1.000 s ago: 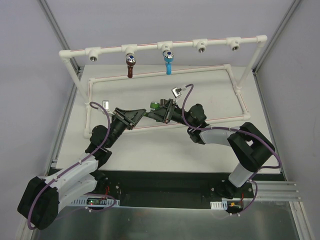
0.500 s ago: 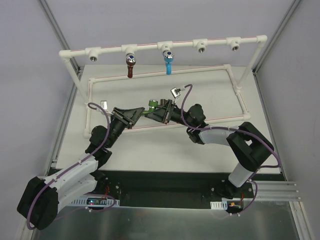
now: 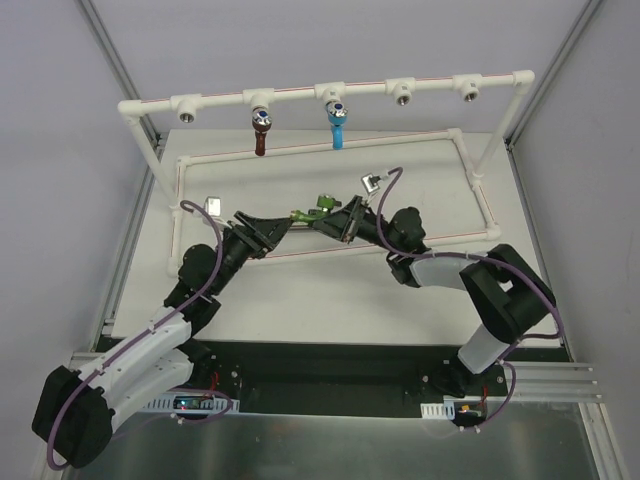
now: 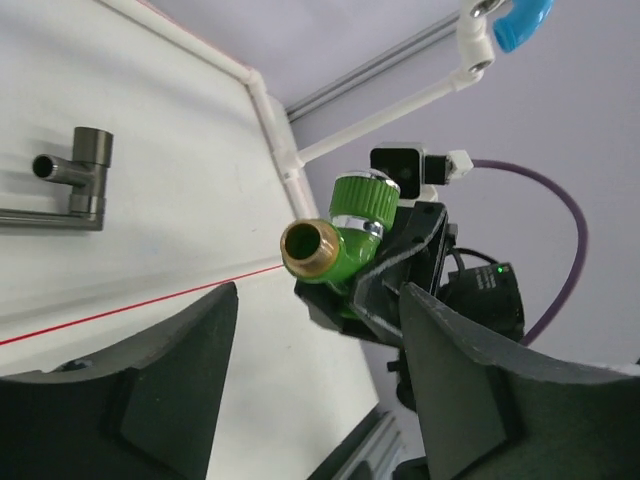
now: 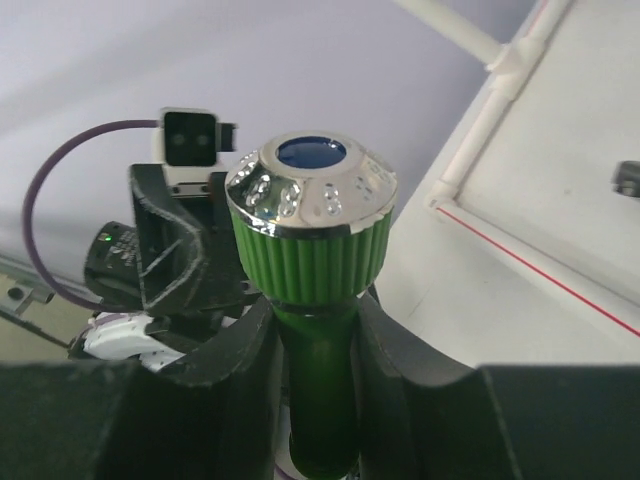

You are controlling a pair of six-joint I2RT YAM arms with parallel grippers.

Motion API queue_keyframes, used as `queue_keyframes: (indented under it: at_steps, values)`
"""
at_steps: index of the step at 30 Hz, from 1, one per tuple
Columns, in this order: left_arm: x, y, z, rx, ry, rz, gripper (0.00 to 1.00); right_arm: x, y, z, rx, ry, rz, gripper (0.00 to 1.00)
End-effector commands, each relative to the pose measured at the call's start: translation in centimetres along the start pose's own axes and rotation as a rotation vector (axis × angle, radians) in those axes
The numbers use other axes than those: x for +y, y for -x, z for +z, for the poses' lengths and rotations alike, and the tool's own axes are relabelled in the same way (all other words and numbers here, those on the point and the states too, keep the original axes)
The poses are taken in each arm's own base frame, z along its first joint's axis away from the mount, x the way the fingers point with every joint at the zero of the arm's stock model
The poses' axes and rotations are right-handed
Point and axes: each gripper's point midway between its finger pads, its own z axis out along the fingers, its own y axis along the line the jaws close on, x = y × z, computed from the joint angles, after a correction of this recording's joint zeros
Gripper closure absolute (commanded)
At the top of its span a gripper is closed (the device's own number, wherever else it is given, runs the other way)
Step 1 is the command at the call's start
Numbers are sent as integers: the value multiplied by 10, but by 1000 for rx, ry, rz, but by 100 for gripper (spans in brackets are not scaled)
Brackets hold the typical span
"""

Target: Install the water faucets

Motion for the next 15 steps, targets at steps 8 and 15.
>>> queue_keyframes:
  at_steps: [8, 15]
  values:
    - [48, -17, -11, 388, 275, 646, 12, 15, 59, -71, -103, -28, -238, 98]
    - [79, -42, -16, 667, 306, 802, 4, -18, 64, -117, -47, -399, -464, 98]
